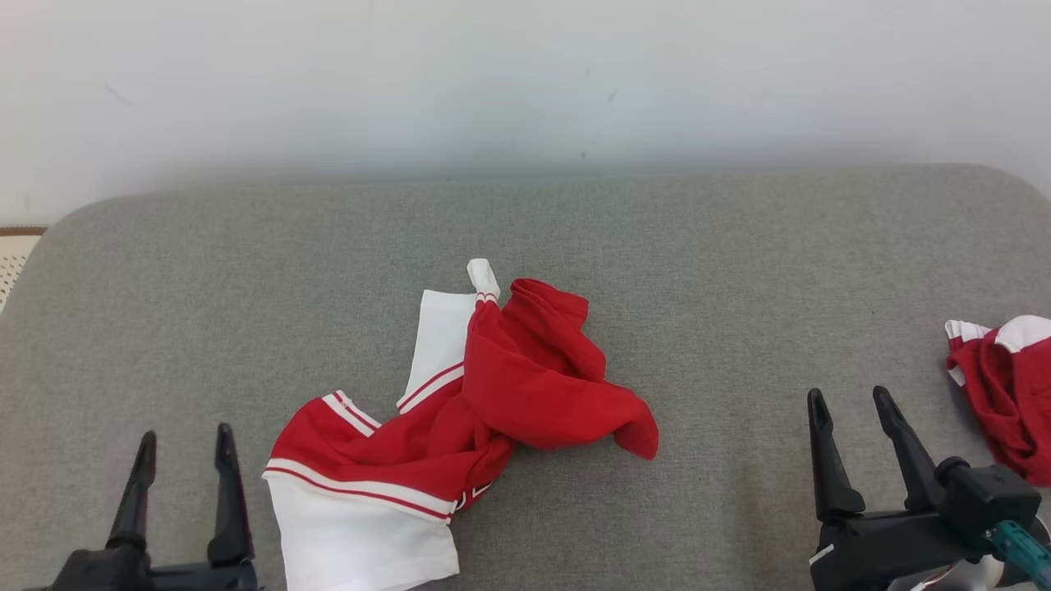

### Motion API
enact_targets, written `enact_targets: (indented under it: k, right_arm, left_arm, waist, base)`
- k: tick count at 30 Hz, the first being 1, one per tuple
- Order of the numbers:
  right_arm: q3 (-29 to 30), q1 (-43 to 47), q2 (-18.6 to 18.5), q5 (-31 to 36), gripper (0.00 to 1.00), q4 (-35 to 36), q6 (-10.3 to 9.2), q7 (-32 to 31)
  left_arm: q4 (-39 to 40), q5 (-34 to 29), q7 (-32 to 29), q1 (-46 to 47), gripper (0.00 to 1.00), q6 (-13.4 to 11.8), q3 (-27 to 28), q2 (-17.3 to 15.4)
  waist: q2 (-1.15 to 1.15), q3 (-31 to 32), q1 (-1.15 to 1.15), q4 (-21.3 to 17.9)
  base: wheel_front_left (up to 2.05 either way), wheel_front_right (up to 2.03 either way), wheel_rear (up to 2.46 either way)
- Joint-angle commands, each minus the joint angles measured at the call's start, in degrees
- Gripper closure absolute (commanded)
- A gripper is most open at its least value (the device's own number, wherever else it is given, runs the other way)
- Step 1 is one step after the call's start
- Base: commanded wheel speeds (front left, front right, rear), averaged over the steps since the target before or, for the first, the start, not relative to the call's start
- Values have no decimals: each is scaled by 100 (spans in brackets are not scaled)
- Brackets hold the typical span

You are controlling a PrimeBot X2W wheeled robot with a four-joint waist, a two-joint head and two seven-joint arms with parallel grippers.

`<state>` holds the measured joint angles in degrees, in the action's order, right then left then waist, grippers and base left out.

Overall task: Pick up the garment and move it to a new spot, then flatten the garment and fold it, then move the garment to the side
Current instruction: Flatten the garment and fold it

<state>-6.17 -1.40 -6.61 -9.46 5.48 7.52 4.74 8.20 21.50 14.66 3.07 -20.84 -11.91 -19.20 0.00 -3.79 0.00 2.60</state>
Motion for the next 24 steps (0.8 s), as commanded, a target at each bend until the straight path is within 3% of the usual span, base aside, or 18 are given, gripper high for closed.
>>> enact_targets:
  k: [1, 10, 24]
  right_arm:
    - [-25, 91, -25, 3, 0, 5, -6, -10]
    - [-330, 162, -153, 71, 0, 44, -6, -59]
    - [-562, 339, -219, 39, 0, 193, -6, -187]
  left_arm:
    - [86, -85, -39, 83, 0, 5, -58, -49]
    - [436, -451, -445, 261, 0, -48, -433, -154]
    - [154, -153, -383, 95, 0, 78, -420, -156]
  waist:
    - [0, 63, 0, -19]
    - [0, 252, 0, -153]
    - [0, 313, 0, -146]
  base:
    - [0, 0, 0]
    - [0, 0, 0]
    - [0, 0, 0]
